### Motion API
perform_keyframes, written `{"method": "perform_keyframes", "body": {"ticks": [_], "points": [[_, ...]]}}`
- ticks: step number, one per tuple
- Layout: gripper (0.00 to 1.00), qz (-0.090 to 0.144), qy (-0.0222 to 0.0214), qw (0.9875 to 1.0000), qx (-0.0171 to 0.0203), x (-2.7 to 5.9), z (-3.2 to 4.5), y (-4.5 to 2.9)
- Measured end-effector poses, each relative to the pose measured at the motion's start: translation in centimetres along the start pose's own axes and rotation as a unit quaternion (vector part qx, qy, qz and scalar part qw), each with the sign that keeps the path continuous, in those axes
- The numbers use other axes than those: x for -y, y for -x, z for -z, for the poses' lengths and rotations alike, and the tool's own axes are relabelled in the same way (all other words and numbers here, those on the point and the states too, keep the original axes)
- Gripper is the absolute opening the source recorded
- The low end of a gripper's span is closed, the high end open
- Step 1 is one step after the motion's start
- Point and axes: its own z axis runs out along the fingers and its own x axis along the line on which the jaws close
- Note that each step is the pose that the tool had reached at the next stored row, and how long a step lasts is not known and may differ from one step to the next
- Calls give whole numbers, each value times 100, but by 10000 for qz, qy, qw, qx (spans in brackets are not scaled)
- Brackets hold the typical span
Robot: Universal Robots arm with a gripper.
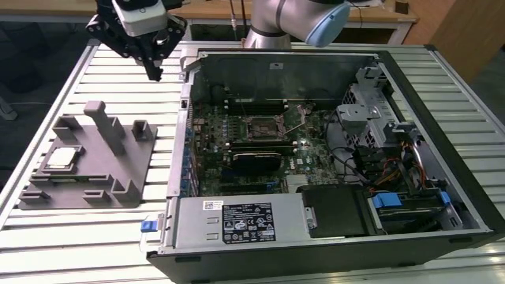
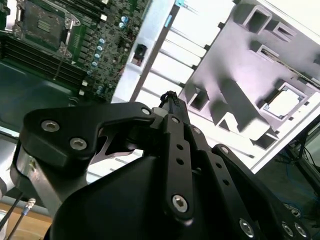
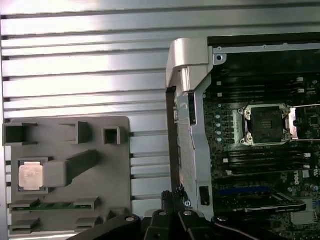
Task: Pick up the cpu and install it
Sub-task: 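Reach for the cpu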
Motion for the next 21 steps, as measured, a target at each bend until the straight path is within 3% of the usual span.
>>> {"method": "perform_keyframes", "body": {"ticks": [21], "points": [[11, 0, 0, 10000, 0, 57, -130, -677]]}}
